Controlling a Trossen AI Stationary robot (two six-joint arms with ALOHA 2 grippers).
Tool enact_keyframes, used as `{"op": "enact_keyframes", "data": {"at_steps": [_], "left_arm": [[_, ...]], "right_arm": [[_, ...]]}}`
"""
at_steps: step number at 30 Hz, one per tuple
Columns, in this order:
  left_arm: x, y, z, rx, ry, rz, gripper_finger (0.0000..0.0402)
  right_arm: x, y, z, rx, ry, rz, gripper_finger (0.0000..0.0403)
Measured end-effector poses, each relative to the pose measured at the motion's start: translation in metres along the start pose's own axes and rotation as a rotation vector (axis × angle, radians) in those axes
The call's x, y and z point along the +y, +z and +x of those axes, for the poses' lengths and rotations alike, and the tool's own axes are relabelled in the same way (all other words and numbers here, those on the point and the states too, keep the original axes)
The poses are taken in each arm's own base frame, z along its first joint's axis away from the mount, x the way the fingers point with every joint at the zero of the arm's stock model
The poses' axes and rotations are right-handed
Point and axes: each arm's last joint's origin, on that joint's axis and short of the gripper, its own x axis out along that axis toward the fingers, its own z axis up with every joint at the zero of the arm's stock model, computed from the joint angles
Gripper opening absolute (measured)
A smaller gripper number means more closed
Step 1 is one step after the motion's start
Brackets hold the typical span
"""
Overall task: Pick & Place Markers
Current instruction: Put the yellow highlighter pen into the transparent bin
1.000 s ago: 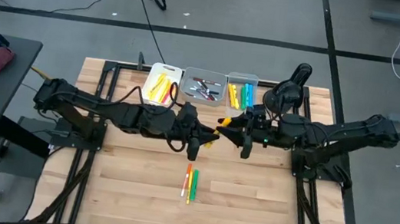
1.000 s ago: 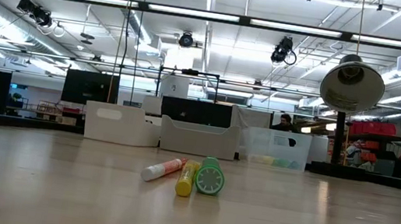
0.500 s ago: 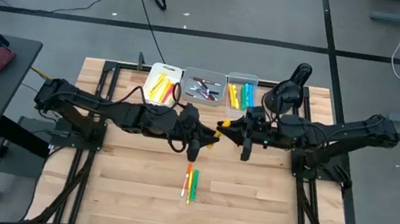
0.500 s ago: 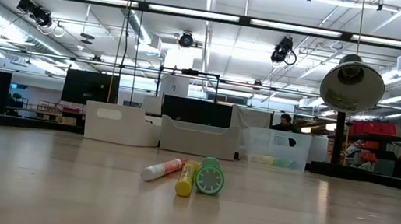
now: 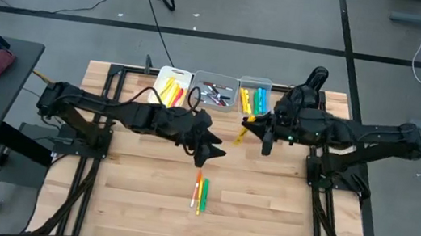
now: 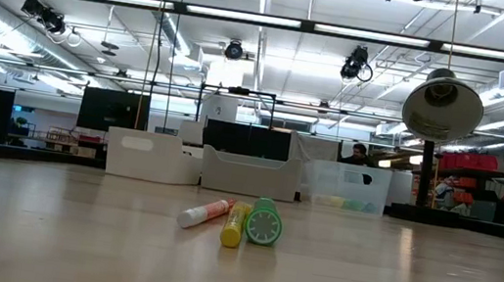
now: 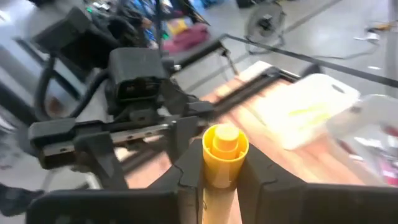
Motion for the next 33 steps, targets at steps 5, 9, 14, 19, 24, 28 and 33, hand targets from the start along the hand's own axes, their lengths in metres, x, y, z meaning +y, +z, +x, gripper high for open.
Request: {"op": "enact_keyframes", "data": {"at_steps": [5, 9, 14, 19, 24, 28, 33], "left_arm": [[0.013, -0.001, 0.0, 0.067, 0.063, -0.004, 0.0282], [0.019, -0.003, 0.0, 0.072, 0.141, 0.004, 0.0278], [0.024, -0.007, -0.002, 0.089, 0.222, 0.013, 0.0276], [0.032, -0.012, -0.004, 0.188, 0.254, 0.008, 0.0275], [0.045, -0.012, -0.012, 0.275, 0.314, -0.014, 0.0275], [0.06, 0.002, -0.027, 0.271, 0.36, 0.015, 0.0275], [0.082, 0.026, -0.057, 0.231, 0.42, 0.063, 0.0275]], "right_arm": [[-0.013, 0.02, -0.007, 0.085, -0.14, -0.045, 0.0051], [-0.033, 0.034, -0.002, 0.152, -0.292, -0.075, 0.0051], [-0.069, 0.041, 0.034, 0.263, -0.449, -0.137, 0.0051], [-0.131, 0.031, 0.085, 0.423, -0.594, -0.13, 0.0051], [-0.195, 0.019, 0.118, 0.497, -0.742, -0.061, 0.0051], [-0.233, 0.014, 0.137, 0.451, -0.816, -0.012, 0.0051], [-0.261, -0.001, 0.151, 0.458, -0.913, 0.058, 0.0051]]}}
